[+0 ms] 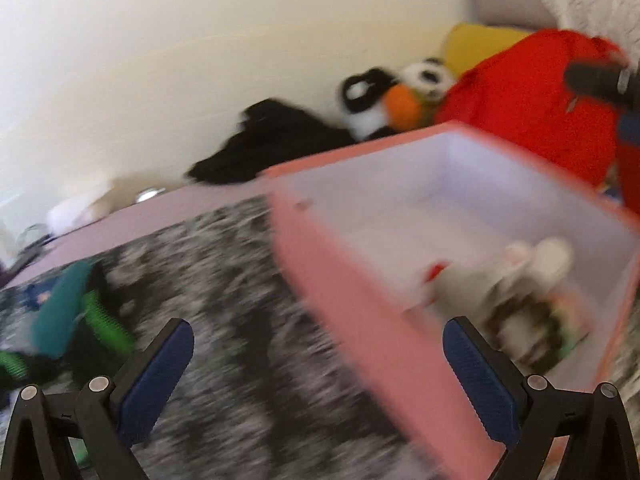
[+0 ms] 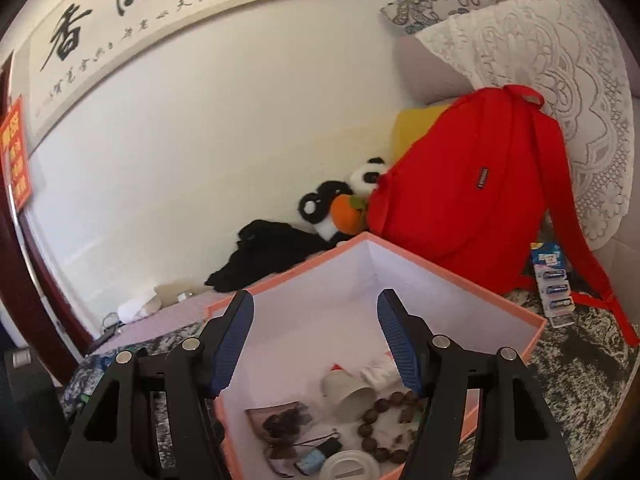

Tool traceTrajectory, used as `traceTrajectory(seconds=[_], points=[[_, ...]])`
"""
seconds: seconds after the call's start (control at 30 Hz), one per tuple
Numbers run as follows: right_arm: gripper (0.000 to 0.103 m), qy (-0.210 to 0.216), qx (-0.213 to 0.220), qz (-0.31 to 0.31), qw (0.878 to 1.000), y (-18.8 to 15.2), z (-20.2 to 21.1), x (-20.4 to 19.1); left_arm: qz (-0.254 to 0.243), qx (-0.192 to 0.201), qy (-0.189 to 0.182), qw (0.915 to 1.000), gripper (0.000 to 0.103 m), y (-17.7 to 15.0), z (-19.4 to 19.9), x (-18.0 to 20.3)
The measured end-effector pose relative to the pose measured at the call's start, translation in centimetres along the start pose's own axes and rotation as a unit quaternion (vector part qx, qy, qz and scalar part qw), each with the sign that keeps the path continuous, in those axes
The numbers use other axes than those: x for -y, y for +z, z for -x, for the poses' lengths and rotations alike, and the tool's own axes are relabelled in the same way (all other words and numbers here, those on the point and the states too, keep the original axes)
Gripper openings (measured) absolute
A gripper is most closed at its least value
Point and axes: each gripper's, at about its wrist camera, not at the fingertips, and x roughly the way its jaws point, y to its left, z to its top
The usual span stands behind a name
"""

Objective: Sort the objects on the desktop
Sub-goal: 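Move both tools back toward the tape measure and gloves, then grasp the green tape measure with left tool while right tool grasps black glove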

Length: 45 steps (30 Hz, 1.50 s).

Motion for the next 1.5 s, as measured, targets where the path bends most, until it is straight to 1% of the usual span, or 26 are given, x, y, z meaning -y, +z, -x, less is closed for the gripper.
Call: traceTrajectory(seconds=[0.1,0.17,0.27,0.33,0.4,0.47,0.6,0.7,0.83,0.93,1.03,1.07,1.17,1.2,1.27,1.33,1.4,1.43,1.47,1.5], points=[[0.069,0.021,-0.005,0.007,1.0,-0.5,0.1,-2.7,0.0,-0.024,0.045,0.9987,0.103,-2.7,0.1,-4.5],[0.069,0.039,-0.011,0.015,0.999,-1.1,0.0,-5.1,0.01,-0.039,0.07,0.9968,0.103,-4.2,0.2,-7.4],[0.068,0.065,-0.017,0.033,0.997,-2.0,0.1,-8.8,0.044,-0.052,0.099,0.9928,0.103,-6.2,0.6,-12.4],[0.068,0.08,-0.022,0.049,0.995,-2.8,0.0,-11.3,0.074,-0.059,0.113,0.989,0.103,-7.6,0.7,-15.7],[0.068,0.091,-0.03,0.071,0.993,-3.8,-0.4,-13.9,0.098,-0.065,0.124,0.9853,0.103,-8.7,0.5,-18.3],[0.068,0.099,-0.041,0.096,0.99,-5.2,-1.2,-16.5,0.123,-0.076,0.138,0.9798,0.103,-10.3,-0.2,-20.8],[0.068,0.107,-0.065,0.123,0.984,-7.5,-3.1,-20.1,0.156,-0.099,0.146,0.9718,0.103,-13.1,-2.2,-23.7],[0.068,0.113,-0.086,0.128,0.982,-8.8,-5.1,-21.9,0.164,-0.117,0.135,0.9701,0.103,-13.9,-3.9,-24.4],[0.068,0.129,-0.125,0.134,0.975,-10.8,-7.9,-24.1,0.16,-0.111,0.121,0.9733,0.103,-13.1,-5.3,-23.8],[0.068,0.143,-0.148,0.174,0.963,-12.6,-10.7,-27.2,0.158,-0.114,0.121,0.9734,0.103,-12.5,-6.4,-23.3],[0.068,0.155,-0.161,0.21,0.952,-14.3,-13.1,-29.8,0.167,-0.132,0.122,0.9694,0.103,-12.6,-7.9,-22.9],[0.068,0.156,-0.172,0.222,0.947,-15.1,-14.1,-30.7,0.169,-0.143,0.117,0.9682,0.103,-12.8,-8.5,-22.6],[0.069,0.152,-0.191,0.255,0.936,-16.9,-17.1,-32.8,0.155,-0.147,0.131,0.9681,0.103,-13.1,-9.2,-21.9],[0.07,0.147,-0.198,0.263,0.933,-17.4,-18.1,-33.3,0.15,-0.145,0.135,0.9686,0.103,-13.1,-9.3,-21.6],[0.078,0.136,-0.215,0.273,0.928,-18.1,-20.3,-34.3,0.149,-0.146,0.131,0.9693,0.103,-13.0,-9.4,-21.7],[0.082,0.14,-0.228,0.269,0.925,-18.6,-22.2,-35.2,0.157,-0.147,0.122,0.969,0.103,-13.0,-9.6,-22.0],[0.083,0.156,-0.241,0.272,0.919,-19.4,-23.5,-35.9,0.167,-0.146,0.113,0.9685,0.103,-13.0,-9.8,-22.4],[0.083,0.154,-0.248,0.279,0.915,-20.1,-24.0,-36.2,0.168,-0.145,0.11,0.9689,0.102,-13.0,-9.8,-22.4],[0.082,0.148,-0.256,0.288,0.911,-20.7,-24.5,-36.5,0.163,-0.142,0.105,0.9706,0.098,-13.0,-9.8,-22.3],[0.079,0.144,-0.266,0.29,0.908,-21.3,-25.0,-36.7,0.159,-0.139,0.097,0.9726,0.088,-12.9,-9.7,-22.3]])
